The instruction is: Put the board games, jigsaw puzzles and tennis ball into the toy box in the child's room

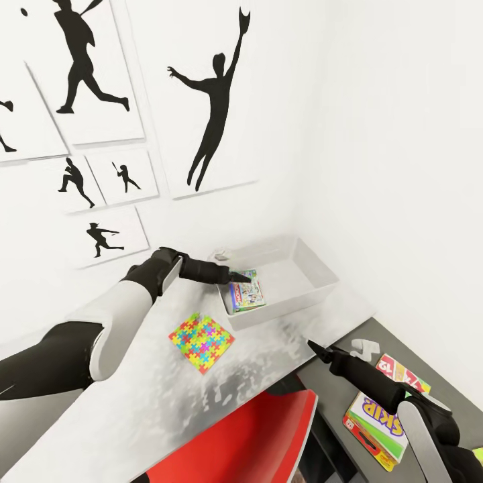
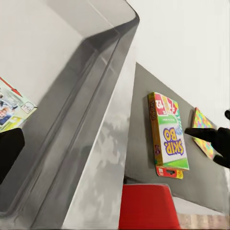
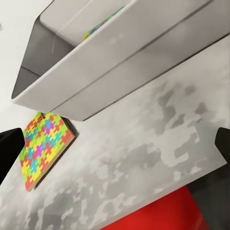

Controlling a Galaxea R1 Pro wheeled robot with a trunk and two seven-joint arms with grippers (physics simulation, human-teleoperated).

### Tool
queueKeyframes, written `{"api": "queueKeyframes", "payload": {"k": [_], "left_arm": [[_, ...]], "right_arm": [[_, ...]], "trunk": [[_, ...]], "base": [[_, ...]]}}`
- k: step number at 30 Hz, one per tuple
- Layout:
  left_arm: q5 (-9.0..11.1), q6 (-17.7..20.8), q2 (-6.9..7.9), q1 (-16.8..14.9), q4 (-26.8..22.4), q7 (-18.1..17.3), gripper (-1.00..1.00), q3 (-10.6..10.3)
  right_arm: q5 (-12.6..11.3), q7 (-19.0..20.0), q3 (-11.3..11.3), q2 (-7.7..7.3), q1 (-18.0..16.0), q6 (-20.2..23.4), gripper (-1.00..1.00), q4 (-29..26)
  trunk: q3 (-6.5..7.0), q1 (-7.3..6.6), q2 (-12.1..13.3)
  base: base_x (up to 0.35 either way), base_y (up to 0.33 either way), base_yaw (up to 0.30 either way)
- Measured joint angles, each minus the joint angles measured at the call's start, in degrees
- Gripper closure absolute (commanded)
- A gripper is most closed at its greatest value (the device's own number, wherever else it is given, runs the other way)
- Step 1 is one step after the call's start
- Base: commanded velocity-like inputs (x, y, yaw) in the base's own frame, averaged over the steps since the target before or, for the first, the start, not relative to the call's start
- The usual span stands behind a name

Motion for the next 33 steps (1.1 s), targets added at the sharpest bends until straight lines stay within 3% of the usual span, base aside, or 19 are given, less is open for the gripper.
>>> {"api": "queueKeyframes", "payload": {"k": [3,6,10,17,24,31,33], "left_arm": [[-0.1,0.26,1.02,0.0,-0.36,-4.26,-1.0,0.11],[0.02,2.11,3.18,0.0,-2.1,-10.38,-1.0,0.01],[0.11,3.55,5.0,0.03,-3.45,-16.28,-1.0,-0.1],[-0.08,3.88,7.73,0.09,-3.83,-23.53,-1.0,0.09],[-0.04,3.71,10.46,0.17,-3.88,-28.55,-1.0,0.09],[0.26,3.32,14.08,0.9,-3.77,-28.57,-1.0,0.13],[0.74,3.18,15.47,2.64,-3.71,-28.56,-1.0,0.23]], "right_arm": [[0.0,0.01,0.0,-0.02,0.0,-0.01,-1.0,0.0],[0.0,0.02,0.0,-0.04,0.0,-0.02,-1.0,0.0],[0.01,0.02,0.0,-0.02,0.0,-0.02,-1.0,0.01],[0.08,-0.01,0.0,0.02,0.0,-0.08,-1.0,0.0],[0.08,-0.02,0.0,0.05,0.0,-0.1,-1.0,0.0],[0.09,-0.02,0.0,-0.03,0.0,-0.1,-1.0,0.0],[0.09,-0.02,0.0,-0.03,0.0,-0.1,-1.0,0.0]], "trunk": [[0.0,0.0,0.0],[0.01,0.02,0.01],[0.01,0.02,0.01],[0.0,0.0,0.0],[0.0,0.0,0.0],[0.0,0.0,0.0],[-0.01,0.0,0.0]], "base": [[-0.02,0.002,0.0],[-0.157,0.086,0.0],[-0.22,0.158,0.0],[-0.088,0.072,0.0],[-0.009,0.008,0.0],[-0.001,0.001,0.0],[0.0,0.0,0.0]]}}
